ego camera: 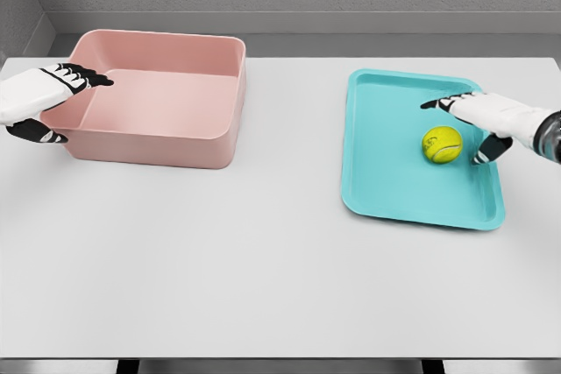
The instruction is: Put the tennis from the blue tray into the pink basket with both arms
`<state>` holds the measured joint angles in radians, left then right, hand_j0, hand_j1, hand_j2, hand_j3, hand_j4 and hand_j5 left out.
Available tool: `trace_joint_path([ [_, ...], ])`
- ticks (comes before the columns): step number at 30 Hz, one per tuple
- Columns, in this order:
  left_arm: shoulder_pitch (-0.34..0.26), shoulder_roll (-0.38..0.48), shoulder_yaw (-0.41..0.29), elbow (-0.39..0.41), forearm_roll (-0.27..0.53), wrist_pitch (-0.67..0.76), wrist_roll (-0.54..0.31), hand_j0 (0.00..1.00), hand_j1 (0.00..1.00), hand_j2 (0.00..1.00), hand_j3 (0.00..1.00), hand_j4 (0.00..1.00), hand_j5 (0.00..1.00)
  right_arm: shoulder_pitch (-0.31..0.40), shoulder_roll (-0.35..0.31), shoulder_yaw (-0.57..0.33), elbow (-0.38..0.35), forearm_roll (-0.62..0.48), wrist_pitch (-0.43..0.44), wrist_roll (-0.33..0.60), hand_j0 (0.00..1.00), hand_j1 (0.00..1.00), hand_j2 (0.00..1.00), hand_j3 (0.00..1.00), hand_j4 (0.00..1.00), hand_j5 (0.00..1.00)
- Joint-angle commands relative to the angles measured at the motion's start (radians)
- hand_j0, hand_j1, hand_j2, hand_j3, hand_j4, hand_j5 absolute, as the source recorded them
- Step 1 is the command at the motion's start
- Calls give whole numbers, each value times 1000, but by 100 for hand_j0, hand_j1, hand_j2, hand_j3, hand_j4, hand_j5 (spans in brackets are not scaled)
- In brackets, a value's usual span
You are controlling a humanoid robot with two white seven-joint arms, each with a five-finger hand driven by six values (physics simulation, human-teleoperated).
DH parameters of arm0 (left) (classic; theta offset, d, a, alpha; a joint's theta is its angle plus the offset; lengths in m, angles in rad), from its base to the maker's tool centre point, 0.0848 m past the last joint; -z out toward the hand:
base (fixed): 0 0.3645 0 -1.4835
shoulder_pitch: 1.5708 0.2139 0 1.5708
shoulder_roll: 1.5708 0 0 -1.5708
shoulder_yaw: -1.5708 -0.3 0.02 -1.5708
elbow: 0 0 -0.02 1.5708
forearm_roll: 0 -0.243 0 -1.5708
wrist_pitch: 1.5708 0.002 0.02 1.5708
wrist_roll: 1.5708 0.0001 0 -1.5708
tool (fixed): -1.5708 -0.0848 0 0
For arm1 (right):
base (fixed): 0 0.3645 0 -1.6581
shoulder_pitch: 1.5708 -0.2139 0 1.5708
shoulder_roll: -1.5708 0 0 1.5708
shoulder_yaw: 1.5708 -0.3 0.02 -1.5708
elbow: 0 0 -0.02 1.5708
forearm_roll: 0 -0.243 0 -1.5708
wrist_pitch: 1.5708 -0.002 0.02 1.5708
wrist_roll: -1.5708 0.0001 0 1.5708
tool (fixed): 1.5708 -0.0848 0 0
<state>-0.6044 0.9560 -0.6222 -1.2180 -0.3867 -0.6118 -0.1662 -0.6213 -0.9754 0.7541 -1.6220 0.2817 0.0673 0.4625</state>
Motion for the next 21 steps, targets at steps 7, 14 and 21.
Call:
trace_joint_path([
  [7,0,3,1,0,6,1,1,100,100,100,100,100,100,-67,46,74,102,-1,3,22,100,100,100,100,100,100],
  [14,0,3,1,0,5,1,-1,100,100,100,100,100,100,-74,47,99,108,-3,5,22,100,100,100,100,100,100],
  [21,-2,3,1,0,5,1,-1,100,100,100,100,100,100,-90,78,120,162,-3,3,21,100,100,100,100,100,100],
])
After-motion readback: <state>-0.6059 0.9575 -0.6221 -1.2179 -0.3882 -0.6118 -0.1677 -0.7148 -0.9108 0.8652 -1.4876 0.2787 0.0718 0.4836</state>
